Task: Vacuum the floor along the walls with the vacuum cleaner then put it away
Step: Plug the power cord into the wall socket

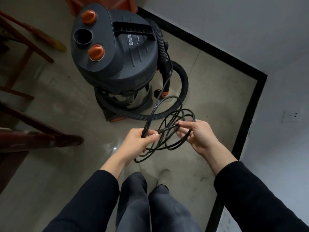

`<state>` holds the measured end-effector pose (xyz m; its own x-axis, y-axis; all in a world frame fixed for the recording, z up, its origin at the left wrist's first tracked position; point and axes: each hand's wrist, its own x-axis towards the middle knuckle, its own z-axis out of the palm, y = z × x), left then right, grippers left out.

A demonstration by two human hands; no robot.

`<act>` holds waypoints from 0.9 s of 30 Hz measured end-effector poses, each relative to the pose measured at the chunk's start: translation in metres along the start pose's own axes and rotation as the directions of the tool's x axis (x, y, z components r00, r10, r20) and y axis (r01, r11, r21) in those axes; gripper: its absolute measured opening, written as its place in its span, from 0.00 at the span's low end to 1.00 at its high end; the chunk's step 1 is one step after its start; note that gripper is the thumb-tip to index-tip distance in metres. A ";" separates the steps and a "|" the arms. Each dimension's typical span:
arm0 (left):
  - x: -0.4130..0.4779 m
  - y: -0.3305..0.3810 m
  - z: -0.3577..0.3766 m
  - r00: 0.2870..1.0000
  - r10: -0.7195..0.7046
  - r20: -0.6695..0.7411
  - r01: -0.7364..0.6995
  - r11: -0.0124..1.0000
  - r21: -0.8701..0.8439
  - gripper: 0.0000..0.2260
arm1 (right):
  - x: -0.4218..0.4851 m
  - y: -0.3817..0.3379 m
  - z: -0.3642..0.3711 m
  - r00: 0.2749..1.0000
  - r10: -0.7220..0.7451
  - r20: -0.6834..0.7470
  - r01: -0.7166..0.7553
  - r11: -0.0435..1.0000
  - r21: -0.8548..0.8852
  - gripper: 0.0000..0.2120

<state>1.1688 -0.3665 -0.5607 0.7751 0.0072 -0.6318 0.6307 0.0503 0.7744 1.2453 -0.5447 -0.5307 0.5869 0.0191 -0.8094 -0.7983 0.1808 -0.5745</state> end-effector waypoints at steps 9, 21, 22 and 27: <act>-0.008 0.012 -0.013 0.999 -0.015 0.042 0.017 0.999 -0.049 0.04 | 0.006 0.031 0.004 0.928 -0.309 0.208 0.359 0.596 -0.718 0.05; -0.005 -0.020 -0.031 0.960 -0.089 -0.265 0.088 0.996 -0.017 0.14 | 0.002 0.001 -0.011 0.985 0.138 0.105 -0.147 0.985 0.090 0.28; -0.008 -0.019 -0.025 0.984 -0.082 -0.157 0.077 0.996 -0.037 0.18 | 0.001 0.001 -0.006 0.984 0.126 0.128 -0.138 0.986 0.092 0.26; -0.015 -0.023 0.020 0.975 -0.037 0.220 0.015 0.995 0.100 0.31 | -0.001 0.008 0.010 0.983 0.045 0.180 -0.053 0.998 0.041 0.22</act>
<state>1.1429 -0.3879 -0.5683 0.7406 -0.2145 -0.6368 0.6428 -0.0501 0.7644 1.2399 -0.5336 -0.5336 0.5649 0.2038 -0.7996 -0.8223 0.2198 -0.5249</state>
